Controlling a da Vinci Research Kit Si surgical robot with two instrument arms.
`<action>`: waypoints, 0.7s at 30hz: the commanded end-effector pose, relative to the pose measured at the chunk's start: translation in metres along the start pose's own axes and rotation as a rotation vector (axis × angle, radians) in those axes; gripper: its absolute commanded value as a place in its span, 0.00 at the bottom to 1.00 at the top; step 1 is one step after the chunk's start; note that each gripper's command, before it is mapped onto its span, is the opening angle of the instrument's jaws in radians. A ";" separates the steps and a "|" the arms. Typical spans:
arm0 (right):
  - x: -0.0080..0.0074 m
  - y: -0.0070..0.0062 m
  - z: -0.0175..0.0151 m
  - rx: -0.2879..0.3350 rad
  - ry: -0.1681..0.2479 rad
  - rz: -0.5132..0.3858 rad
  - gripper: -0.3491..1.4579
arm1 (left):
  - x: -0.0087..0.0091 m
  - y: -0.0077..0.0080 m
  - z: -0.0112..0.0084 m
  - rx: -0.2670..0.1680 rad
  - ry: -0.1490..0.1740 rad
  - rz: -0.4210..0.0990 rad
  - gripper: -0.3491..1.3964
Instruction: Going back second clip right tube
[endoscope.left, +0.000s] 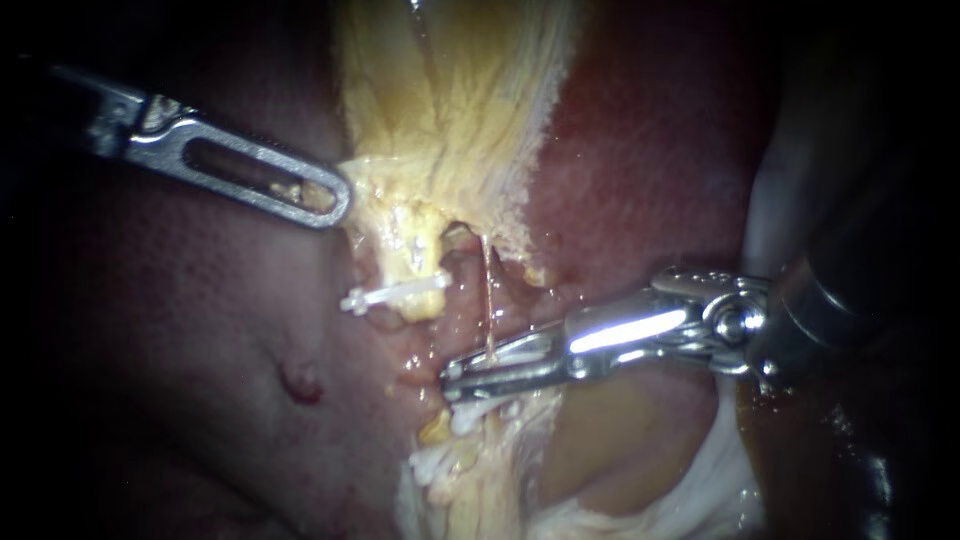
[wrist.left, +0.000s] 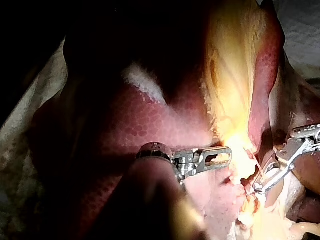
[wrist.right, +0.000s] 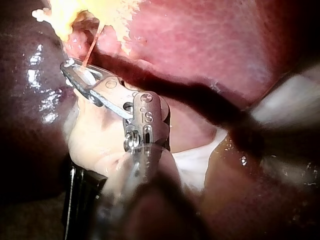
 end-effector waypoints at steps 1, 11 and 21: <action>0.0000 0.0000 0.0000 0.000 0.000 0.000 0.00 | 0.0000 0.0000 0.0000 0.000 0.000 0.000 0.00; -0.0005 -0.0003 0.0002 -0.030 0.022 -0.062 0.29 | 0.0000 0.0000 -0.0001 0.000 0.000 0.000 0.00; -0.0003 -0.0003 0.0005 -0.087 0.060 -0.167 0.45 | 0.0001 0.0000 -0.0001 0.000 0.000 0.000 0.00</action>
